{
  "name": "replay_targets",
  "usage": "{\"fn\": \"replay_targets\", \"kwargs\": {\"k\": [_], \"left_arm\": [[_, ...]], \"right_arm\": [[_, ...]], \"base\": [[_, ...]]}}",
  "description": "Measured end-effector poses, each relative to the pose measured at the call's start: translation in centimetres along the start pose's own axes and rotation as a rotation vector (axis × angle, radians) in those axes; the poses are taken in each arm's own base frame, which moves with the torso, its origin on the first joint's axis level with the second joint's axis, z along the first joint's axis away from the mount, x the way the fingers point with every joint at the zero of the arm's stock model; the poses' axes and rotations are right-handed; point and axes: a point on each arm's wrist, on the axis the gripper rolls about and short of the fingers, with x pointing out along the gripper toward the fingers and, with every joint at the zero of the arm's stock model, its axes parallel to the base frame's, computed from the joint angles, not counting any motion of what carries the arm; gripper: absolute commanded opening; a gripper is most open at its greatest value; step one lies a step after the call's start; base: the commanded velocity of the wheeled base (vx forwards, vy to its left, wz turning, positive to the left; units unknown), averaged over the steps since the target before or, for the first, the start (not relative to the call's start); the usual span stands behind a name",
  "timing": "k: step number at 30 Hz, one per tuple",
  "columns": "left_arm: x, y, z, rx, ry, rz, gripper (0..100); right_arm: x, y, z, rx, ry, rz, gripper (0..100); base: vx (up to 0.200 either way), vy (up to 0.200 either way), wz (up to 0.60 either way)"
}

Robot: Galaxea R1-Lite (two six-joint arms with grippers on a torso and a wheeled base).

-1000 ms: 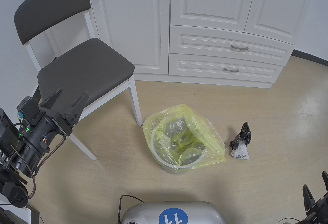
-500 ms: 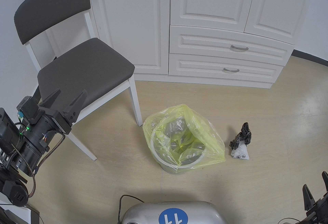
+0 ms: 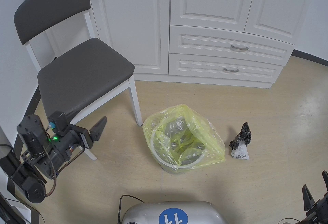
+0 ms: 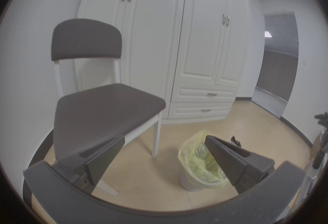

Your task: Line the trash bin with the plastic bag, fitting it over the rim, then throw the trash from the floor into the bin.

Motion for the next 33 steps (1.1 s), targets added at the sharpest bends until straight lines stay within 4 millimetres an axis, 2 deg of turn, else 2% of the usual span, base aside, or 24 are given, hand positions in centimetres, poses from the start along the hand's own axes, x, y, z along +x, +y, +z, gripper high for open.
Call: {"fn": "replay_targets", "kwargs": {"k": [7, 15, 20, 25, 30, 33], "left_arm": [[3.7, -1.2, -3.1, 0.032, 0.092, -0.046, 100], [6.8, -2.4, -5.2, 0.043, 0.117, -0.084, 100], [7.8, -3.0, -6.1, 0.046, 0.129, -0.098, 100], [8.6, -3.4, -6.6, 0.048, 0.139, -0.106, 100], [9.5, -3.6, -7.1, 0.049, 0.154, -0.106, 100], [10.2, -3.6, -7.4, 0.049, 0.17, -0.105, 100]], "right_arm": [[0.0, 0.0, 0.0, -0.007, -0.002, 0.004, 100], [0.0, 0.0, 0.3, 0.076, -0.027, 0.012, 100], [-0.3, -0.1, 3.4, 0.069, -0.141, 0.042, 100], [0.6, -0.1, 6.0, 0.094, -0.127, 0.054, 100], [3.2, -0.3, 8.7, 0.107, -0.063, 0.07, 100], [5.8, -0.3, 10.5, 0.119, -0.022, 0.081, 100]], "base": [[0.0, 0.0, 0.0], [0.0, 0.0, 0.0], [0.0, 0.0, 0.0], [0.0, 0.0, 0.0], [0.0, 0.0, 0.0], [0.0, 0.0, 0.0]]}}
